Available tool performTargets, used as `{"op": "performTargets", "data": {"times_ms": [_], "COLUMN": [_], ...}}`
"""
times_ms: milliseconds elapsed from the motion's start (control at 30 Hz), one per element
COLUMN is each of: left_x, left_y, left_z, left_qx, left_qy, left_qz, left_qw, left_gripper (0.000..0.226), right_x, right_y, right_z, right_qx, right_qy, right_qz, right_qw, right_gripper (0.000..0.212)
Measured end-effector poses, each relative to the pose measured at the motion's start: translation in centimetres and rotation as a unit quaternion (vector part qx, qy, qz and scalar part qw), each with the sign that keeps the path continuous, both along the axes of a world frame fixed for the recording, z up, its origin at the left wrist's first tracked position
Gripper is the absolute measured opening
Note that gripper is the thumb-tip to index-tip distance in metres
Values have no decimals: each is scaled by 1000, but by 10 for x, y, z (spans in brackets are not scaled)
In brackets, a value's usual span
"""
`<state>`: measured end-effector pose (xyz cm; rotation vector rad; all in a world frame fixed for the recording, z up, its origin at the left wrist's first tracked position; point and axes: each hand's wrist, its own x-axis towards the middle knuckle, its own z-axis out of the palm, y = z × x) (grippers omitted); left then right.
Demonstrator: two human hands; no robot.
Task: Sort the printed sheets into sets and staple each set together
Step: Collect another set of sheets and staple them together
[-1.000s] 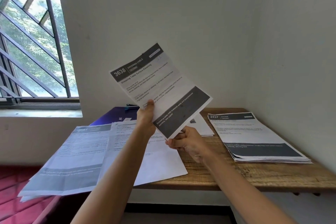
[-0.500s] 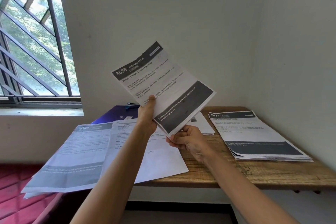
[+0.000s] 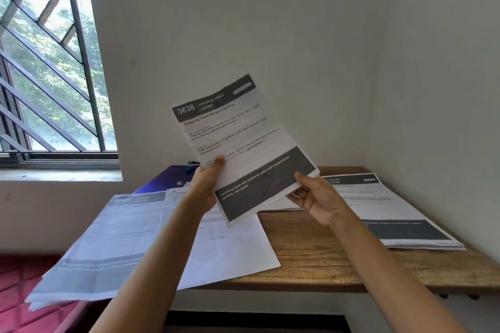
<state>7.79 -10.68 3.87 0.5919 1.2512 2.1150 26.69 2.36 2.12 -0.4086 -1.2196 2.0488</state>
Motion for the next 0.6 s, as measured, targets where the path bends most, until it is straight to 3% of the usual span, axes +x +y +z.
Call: {"op": "performTargets", "data": {"times_ms": [200,467,600], "left_x": [-4,-4,-3], "left_y": [-6,-17,-19], "left_z": [-2,-2,-5], "left_qx": [-34,-132,-182], "left_qy": [-2,87,119], "left_qz": [6,-76,-110], "left_qw": [999,985,970], "left_gripper": [43,22,15], "right_x": [9,7,1], "right_y": [22,38,47], "right_z": [6,19,35], "right_qx": [71,136,137], "right_qy": [-74,-131,-134], "right_qz": [-52,-26,-61], "right_qw": [993,982,980], "right_gripper": [8,17,14]}}
